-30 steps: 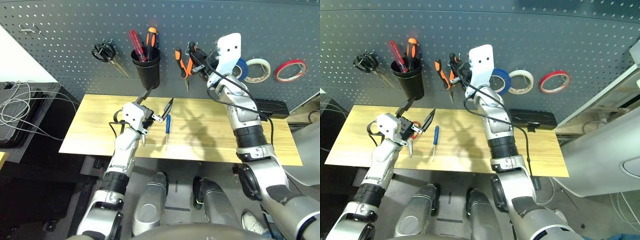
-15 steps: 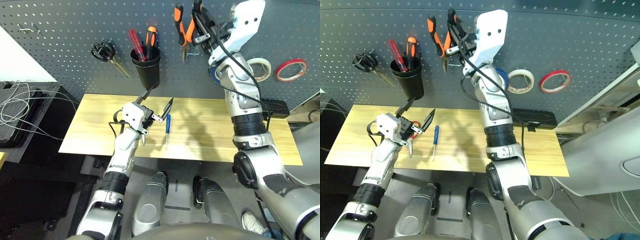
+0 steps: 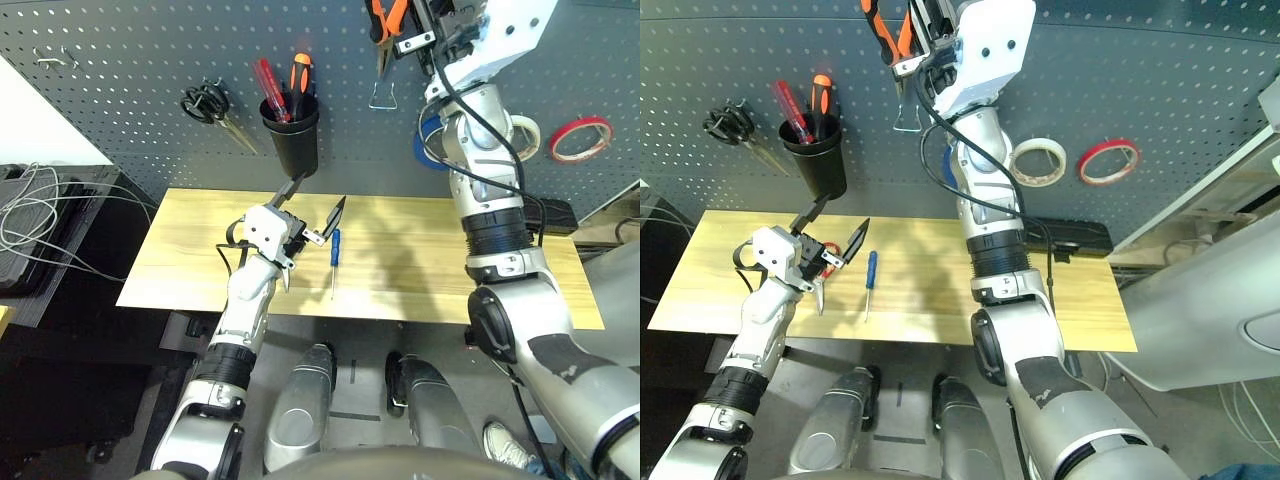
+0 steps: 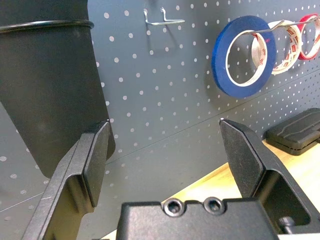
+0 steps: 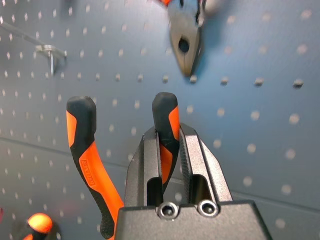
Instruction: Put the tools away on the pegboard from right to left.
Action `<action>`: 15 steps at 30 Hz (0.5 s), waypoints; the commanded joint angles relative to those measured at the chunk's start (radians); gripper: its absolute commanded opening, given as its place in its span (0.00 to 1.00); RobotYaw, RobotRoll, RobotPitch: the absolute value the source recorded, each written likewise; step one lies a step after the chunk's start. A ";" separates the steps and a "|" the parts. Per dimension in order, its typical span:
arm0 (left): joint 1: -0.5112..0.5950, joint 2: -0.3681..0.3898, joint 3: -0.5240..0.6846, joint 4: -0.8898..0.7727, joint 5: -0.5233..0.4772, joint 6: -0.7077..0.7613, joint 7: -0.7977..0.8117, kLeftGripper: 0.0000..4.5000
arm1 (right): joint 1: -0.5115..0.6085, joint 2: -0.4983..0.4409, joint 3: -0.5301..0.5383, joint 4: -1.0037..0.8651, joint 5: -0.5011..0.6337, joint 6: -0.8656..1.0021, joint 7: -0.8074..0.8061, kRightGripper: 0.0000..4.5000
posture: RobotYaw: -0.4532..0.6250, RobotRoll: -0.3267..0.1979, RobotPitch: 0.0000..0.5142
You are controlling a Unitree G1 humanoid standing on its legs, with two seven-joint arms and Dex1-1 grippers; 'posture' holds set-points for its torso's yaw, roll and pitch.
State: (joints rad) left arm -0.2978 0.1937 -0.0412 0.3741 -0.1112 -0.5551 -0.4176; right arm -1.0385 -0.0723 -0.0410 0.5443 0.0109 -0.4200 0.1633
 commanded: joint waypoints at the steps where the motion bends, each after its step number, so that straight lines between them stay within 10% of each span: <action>1: 0.014 -0.002 -0.006 0.006 0.018 0.010 0.001 1.00 | -0.022 0.006 0.013 0.070 -0.028 -0.083 -0.022 0.07 | 0.56 0.62 0.41; 15: 0.024 -0.004 -0.004 0.003 0.029 0.015 0.010 1.00 | -0.016 0.004 0.023 0.152 -0.046 -0.133 -0.063 0.07 | 0.56 0.62 0.42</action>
State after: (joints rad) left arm -0.2912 0.1903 -0.0413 0.3740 -0.0921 -0.5481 -0.4079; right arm -1.0473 -0.0708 -0.0263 0.6944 -0.0212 -0.5324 0.1065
